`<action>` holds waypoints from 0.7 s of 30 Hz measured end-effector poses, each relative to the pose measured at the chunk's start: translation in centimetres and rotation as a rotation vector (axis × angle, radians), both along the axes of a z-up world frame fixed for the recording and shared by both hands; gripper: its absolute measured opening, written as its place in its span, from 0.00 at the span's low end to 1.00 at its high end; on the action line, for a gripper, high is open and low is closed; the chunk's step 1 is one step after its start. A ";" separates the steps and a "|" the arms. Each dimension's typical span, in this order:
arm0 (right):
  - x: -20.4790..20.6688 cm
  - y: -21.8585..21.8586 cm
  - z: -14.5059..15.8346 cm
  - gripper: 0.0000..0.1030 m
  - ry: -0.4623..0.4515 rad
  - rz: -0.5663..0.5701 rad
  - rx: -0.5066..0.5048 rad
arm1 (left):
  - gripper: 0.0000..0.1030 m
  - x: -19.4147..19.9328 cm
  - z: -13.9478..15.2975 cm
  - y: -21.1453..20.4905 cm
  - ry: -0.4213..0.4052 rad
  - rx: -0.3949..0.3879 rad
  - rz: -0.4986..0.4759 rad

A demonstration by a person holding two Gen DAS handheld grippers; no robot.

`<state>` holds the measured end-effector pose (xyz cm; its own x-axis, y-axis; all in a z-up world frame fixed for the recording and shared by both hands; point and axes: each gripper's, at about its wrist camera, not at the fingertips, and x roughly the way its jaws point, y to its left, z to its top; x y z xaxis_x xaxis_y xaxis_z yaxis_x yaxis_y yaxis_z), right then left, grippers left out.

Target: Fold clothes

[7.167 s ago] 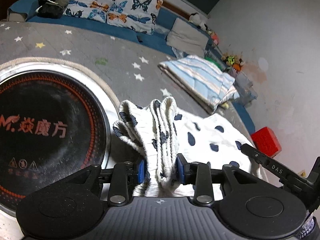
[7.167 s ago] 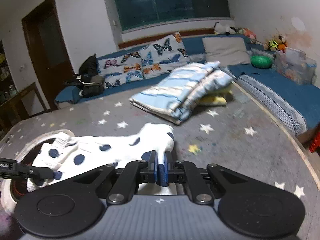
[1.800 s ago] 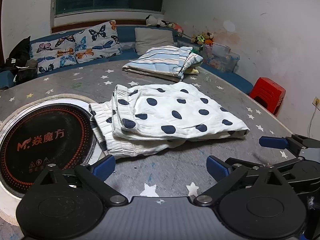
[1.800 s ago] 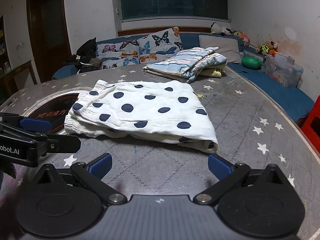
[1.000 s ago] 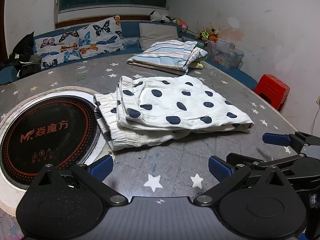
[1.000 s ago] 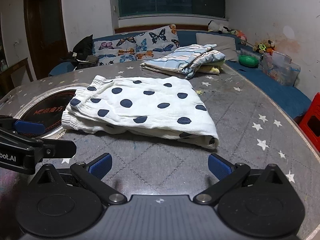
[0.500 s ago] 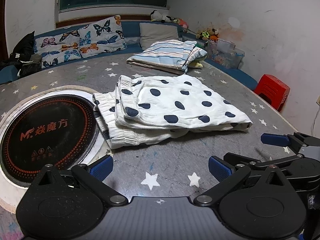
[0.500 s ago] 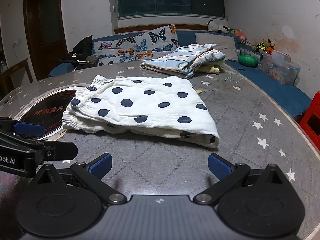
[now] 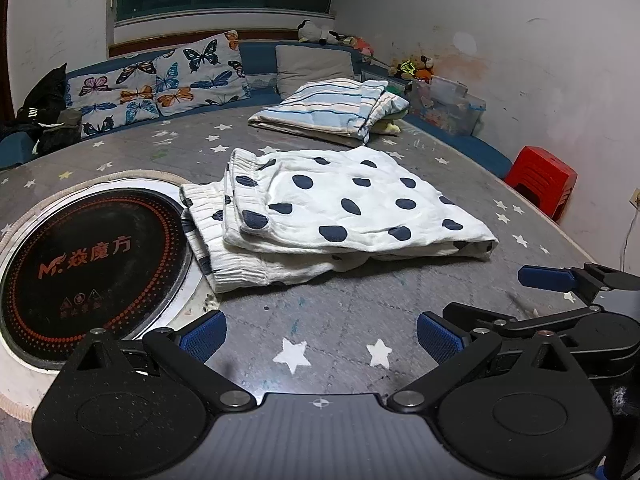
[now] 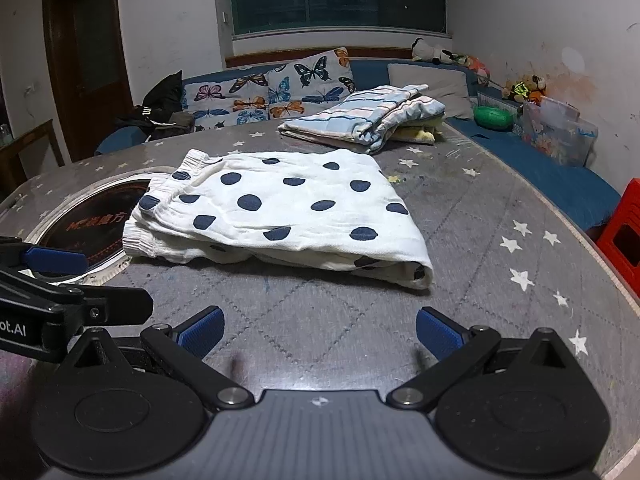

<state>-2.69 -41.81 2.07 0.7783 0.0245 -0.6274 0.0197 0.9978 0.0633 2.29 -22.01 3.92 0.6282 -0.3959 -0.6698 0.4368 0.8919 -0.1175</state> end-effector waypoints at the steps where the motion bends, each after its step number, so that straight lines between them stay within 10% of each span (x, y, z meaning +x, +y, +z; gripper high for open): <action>1: 0.0 0.0 0.0 1.00 0.000 -0.001 0.000 | 1.00 -0.1 0.0 0.0 -0.001 -0.001 -0.001; 21: -1.3 0.3 0.5 1.00 -0.016 -0.003 0.003 | 1.00 -1.4 0.5 0.0 -0.013 -0.011 -0.014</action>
<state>-3.95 -41.55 2.61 0.7881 0.0237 -0.6151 0.0218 0.9976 0.0664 0.84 -22.00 4.42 0.6312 -0.4121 -0.6571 0.4506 0.8844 -0.1218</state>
